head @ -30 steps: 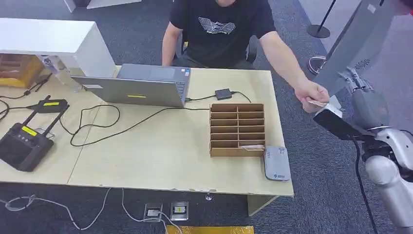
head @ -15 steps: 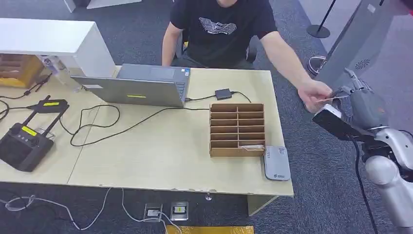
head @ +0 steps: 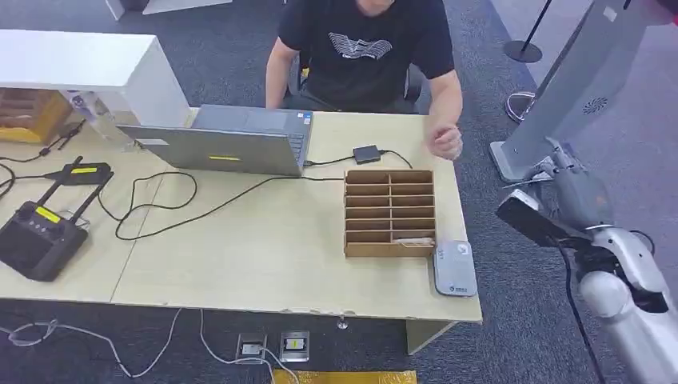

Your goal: Pass the card to the sensor for recognition and then transmit it.

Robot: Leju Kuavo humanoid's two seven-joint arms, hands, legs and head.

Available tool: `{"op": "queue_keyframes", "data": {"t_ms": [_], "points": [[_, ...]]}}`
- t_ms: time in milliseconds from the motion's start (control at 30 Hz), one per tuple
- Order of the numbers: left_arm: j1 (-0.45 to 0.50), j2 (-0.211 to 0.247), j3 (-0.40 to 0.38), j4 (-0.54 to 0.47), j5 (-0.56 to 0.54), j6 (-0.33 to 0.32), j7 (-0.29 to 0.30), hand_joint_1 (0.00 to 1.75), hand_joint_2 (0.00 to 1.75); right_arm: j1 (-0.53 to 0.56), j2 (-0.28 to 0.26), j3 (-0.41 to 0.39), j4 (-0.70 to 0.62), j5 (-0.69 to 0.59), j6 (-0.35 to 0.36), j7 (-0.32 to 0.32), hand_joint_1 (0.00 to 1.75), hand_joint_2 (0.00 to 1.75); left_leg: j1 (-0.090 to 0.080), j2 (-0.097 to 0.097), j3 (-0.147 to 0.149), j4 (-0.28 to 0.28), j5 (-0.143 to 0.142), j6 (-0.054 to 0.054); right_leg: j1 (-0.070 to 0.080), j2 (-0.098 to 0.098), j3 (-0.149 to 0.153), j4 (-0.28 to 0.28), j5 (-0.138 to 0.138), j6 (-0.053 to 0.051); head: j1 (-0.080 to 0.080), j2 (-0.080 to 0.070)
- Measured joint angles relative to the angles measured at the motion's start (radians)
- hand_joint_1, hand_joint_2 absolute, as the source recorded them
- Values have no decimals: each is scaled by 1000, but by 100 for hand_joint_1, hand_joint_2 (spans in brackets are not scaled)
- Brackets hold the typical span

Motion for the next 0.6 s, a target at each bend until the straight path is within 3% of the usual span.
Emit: {"op": "queue_keyframes", "data": {"t_ms": [333, 600], "points": [[4, 10, 0, 0, -35, -64, 44, 0, 0, 40, 35, 21, 0, -14, -16, 14, 175, 175, 0, 0, 0, 0, 0, 0, 0, 0, 0, 0, 0, 0, 1, 0], [18, 44, -5, -26, -117, -125, 190, 0, 0, 46, 81, 42, 68, -12, -55, -29, 175, 175, 0, 0, 0, 0, 0, 0, 0, 0, 0, 0, 0, 0, 0, 0]]}}
